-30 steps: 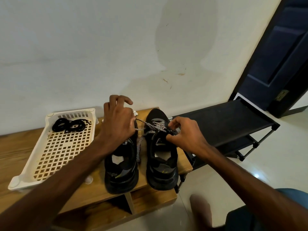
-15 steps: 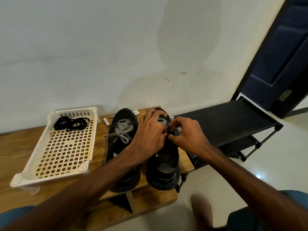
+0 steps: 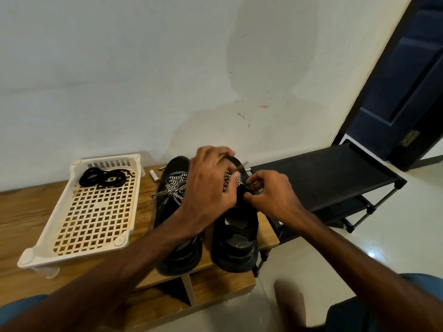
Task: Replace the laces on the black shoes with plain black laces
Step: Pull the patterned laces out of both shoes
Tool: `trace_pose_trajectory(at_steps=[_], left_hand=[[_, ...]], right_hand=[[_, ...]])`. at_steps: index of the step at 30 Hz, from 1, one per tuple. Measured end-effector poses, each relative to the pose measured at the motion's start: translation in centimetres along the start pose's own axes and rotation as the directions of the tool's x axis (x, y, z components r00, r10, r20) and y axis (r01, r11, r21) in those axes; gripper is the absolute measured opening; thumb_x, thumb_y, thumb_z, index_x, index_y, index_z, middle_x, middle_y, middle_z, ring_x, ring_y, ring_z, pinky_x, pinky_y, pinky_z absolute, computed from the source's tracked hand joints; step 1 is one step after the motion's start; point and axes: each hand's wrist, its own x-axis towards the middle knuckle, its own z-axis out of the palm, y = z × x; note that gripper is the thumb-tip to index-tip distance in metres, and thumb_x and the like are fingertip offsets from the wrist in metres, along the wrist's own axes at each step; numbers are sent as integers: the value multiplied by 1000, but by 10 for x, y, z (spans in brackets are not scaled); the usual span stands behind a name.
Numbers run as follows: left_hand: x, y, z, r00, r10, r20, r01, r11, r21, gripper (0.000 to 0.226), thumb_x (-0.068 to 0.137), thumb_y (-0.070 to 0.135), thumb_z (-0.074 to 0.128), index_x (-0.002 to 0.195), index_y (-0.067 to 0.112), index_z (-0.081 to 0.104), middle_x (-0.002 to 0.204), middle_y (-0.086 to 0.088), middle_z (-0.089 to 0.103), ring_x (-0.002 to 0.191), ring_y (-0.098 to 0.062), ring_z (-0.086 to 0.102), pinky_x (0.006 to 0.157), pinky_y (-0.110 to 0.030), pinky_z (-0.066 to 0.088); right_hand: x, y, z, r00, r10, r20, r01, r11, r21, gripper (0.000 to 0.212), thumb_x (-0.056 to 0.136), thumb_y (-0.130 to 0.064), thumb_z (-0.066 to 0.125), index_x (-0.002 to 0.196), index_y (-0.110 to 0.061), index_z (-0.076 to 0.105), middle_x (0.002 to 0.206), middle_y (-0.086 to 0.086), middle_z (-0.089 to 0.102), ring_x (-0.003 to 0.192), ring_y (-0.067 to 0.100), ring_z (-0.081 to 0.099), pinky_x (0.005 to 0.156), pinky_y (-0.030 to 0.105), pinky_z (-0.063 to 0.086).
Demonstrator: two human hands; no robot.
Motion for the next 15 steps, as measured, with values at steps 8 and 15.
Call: trace_pose_trajectory(at_steps=[8, 15], left_hand=[[8, -13, -21, 976, -200, 88, 141, 885, 443, 40, 83, 20, 70, 121, 9, 68, 151, -9, 43, 136, -31, 37, 104, -44, 41], [-8, 5, -8, 931, -229, 285, 187, 968, 168, 25, 88, 40, 66, 101, 19, 71, 94, 1, 68, 85, -20, 67, 76, -36, 57]], right_hand=[[-5, -21, 21, 957, -288, -42, 256, 901, -351, 48, 89, -6, 68, 135, -16, 61, 132, 4, 55, 124, 20, 50, 91, 36, 56], [12, -29, 21, 952, -307, 12, 283, 860, -426, 11, 96, -10, 64, 101, -8, 73, 106, 11, 65, 96, 28, 62, 78, 43, 56]])
